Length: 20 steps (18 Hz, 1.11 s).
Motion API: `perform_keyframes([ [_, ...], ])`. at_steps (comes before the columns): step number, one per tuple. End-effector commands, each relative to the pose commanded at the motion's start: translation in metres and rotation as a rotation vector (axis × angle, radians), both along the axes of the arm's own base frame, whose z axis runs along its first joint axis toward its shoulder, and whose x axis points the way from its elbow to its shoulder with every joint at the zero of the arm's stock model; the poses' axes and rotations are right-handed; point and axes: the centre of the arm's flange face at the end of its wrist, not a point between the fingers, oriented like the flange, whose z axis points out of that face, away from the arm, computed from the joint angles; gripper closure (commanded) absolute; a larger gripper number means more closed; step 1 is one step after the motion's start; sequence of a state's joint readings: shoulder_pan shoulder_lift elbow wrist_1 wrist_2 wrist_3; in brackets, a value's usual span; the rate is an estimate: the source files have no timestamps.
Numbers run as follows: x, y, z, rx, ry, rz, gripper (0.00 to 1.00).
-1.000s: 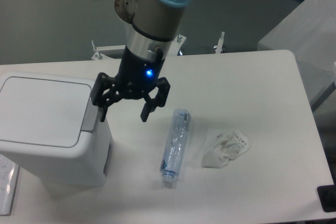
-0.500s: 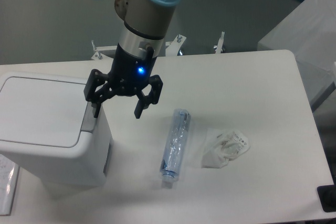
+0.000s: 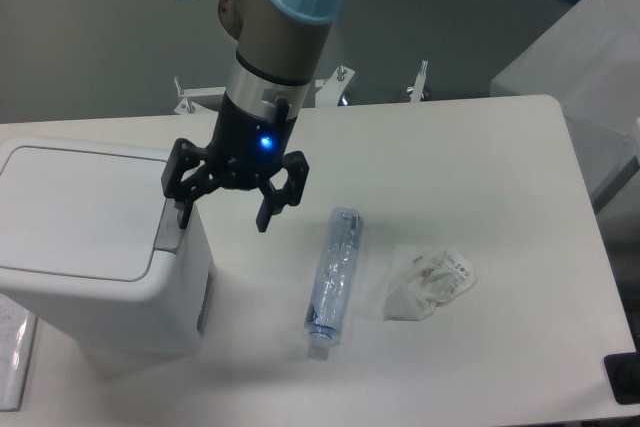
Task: Open the trash can
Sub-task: 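Lower the gripper fingers against the lid's front edge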
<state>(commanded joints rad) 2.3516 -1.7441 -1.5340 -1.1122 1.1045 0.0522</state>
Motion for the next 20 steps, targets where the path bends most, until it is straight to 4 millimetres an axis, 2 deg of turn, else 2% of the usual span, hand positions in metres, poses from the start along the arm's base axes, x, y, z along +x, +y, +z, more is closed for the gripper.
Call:
perform_keyframes([
  [5,0.0008,0.0008,-0.0075,-0.030,0.020,0.003,0.00],
  [14,0.0014,0.0015,-0.0086,-0.032,0.016,0.005,0.00],
  [20,0.0066,0.0010,0.0009,-0.015,0.001,0.043,0.00],
])
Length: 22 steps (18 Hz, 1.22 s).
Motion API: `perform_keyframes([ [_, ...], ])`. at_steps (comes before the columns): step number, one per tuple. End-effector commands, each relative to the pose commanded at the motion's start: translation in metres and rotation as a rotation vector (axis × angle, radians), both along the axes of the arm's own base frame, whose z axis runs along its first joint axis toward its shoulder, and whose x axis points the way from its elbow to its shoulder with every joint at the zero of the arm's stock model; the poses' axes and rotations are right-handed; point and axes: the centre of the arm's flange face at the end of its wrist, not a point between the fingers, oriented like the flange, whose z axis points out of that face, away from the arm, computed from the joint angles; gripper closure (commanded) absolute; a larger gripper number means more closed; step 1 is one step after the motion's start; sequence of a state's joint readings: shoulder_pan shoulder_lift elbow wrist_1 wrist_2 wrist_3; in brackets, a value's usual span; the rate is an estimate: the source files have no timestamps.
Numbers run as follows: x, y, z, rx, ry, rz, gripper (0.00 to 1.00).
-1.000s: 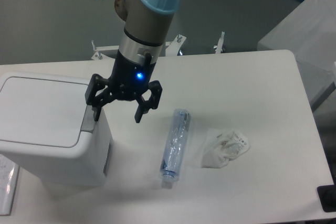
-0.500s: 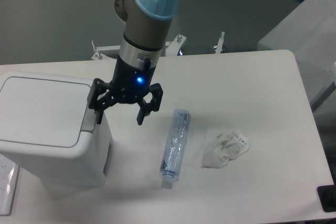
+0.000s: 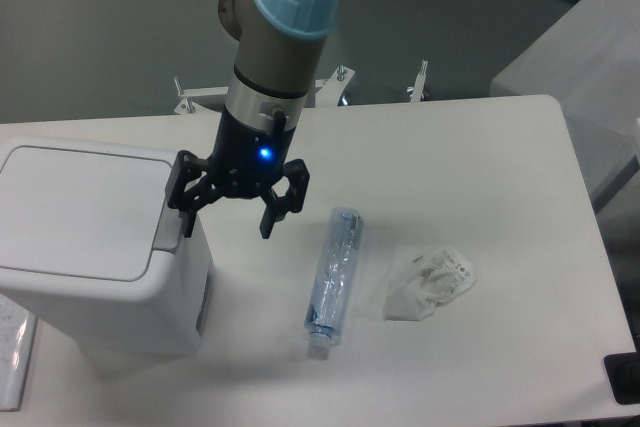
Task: Open the trash can
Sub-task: 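Lower the gripper fingers against the lid's front edge, then push the lid upward with the gripper to flip it open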
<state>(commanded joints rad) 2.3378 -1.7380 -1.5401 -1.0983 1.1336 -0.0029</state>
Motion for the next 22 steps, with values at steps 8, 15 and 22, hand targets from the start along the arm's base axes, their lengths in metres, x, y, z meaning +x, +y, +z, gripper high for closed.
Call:
perform_keyframes([
  [8,0.009,-0.003,-0.014,0.007,0.001,0.004,0.00],
  [15,0.012,0.000,-0.011,0.028,0.013,0.020,0.00],
  [22,0.011,0.001,-0.014,0.023,0.014,0.018,0.00],
])
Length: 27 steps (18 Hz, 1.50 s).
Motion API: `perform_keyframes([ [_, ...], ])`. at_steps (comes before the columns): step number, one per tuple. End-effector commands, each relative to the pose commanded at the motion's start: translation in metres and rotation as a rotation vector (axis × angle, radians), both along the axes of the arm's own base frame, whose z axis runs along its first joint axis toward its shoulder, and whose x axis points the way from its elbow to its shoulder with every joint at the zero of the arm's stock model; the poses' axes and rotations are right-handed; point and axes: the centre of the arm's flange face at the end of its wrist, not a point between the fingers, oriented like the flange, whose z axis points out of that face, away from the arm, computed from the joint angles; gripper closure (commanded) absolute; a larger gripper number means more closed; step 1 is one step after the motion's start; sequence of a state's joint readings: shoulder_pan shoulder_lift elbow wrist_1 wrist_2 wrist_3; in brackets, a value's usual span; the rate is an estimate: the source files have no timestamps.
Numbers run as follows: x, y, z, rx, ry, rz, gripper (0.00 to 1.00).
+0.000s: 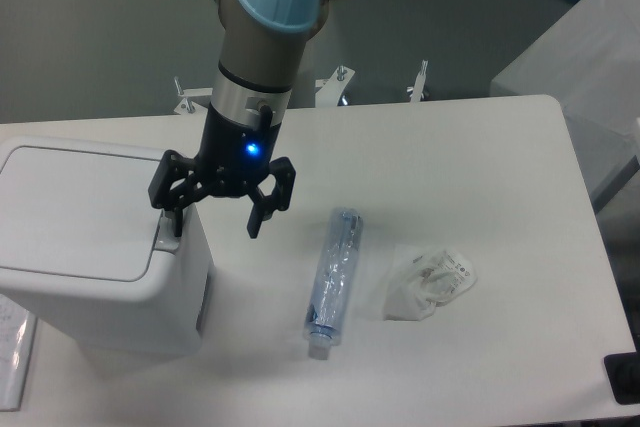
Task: Open the trash can
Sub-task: 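Push the lid upward with the gripper to flip it open, then withdraw the gripper away from the opened trash can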
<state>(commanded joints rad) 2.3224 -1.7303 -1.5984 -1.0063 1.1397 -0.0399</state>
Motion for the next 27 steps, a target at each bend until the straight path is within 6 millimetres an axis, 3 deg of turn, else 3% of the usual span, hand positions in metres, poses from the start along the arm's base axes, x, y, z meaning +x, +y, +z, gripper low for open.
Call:
perform_keyframes([
  [6,0.000,0.000,0.001,-0.001,0.004,0.000,0.00],
  [14,-0.008,0.003,0.023,0.031,0.038,-0.002,0.00],
  [18,-0.029,-0.007,0.020,0.028,0.048,0.028,0.00],
  [22,-0.069,-0.032,0.015,0.012,0.087,0.046,0.00],
  [27,-0.111,-0.059,-0.019,-0.206,0.280,-0.004,0.00],
])
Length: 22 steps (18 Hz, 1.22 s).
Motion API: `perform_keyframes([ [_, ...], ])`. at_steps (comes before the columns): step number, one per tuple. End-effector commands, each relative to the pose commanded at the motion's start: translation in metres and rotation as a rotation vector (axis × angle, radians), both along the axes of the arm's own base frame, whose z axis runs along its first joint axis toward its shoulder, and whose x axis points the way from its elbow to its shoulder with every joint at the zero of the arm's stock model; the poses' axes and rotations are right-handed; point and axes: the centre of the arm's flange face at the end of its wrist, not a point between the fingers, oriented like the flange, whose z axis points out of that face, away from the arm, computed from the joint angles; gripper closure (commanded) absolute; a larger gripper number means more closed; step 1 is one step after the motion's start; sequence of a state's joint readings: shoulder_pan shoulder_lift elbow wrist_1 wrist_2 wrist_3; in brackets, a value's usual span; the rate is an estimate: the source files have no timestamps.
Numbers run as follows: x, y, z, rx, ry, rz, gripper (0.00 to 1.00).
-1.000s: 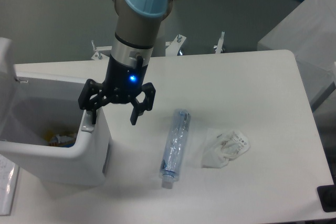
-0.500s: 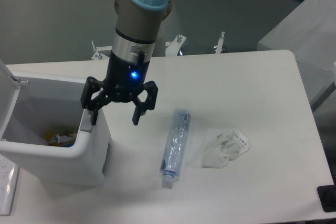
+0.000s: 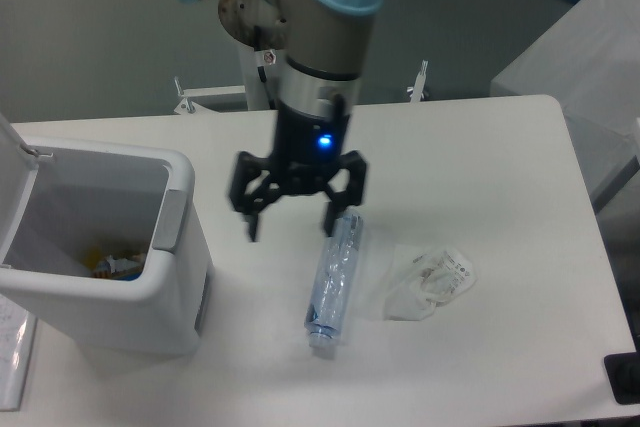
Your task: Open the trash can
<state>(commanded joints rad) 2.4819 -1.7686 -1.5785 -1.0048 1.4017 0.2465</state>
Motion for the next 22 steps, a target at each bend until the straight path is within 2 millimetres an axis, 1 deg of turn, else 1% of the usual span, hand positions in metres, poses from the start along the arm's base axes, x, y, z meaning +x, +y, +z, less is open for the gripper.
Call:
perform_keyframes([
  [1,-0.016,-0.006,-0.012,-0.039,0.014,-0.017,0.00],
  [2,-0.029,-0.008,-0.022,-0.066,0.025,-0.040,0.00],
  [3,-0.040,-0.008,-0.037,-0.097,0.026,-0.068,0.00],
  [4,-0.054,-0.011,-0.047,-0.128,0.034,-0.091,0.00],
  [6,-0.084,-0.023,-0.053,-0.156,0.058,-0.120,0.00],
  [7,-0.094,-0.026,-0.058,-0.165,0.062,-0.146,0.00],
  [8,-0.104,-0.029,-0.056,-0.170,0.080,-0.183,0.00],
  [9,-0.117,-0.036,-0.060,-0.184,0.091,-0.216,0.00],
  [10,-0.135,-0.049,-0.070,-0.206,0.091,-0.246,0.00],
  [11,-0.152,-0.068,-0.081,-0.226,0.083,-0.269,0.00],
  [12,-0.158,-0.079,-0.088,-0.244,0.087,-0.301,0.00],
  [13,-0.162,-0.084,-0.094,-0.268,0.091,-0.344,0.00],
  [14,-0.169,-0.094,-0.100,-0.297,0.094,-0.373,0.00],
  [15,-0.182,-0.112,-0.104,-0.327,0.103,-0.382,0.00],
  [16,-0.193,-0.123,-0.103,-0.347,0.115,-0.404,0.00],
  [17,-0.201,-0.126,-0.099,-0.351,0.134,-0.433,0.00],
  [19,-0.214,-0.120,-0.092,-0.358,0.159,-0.449,0.00],
  [22,-0.215,-0.120,-0.092,-0.360,0.156,-0.449,0.00],
])
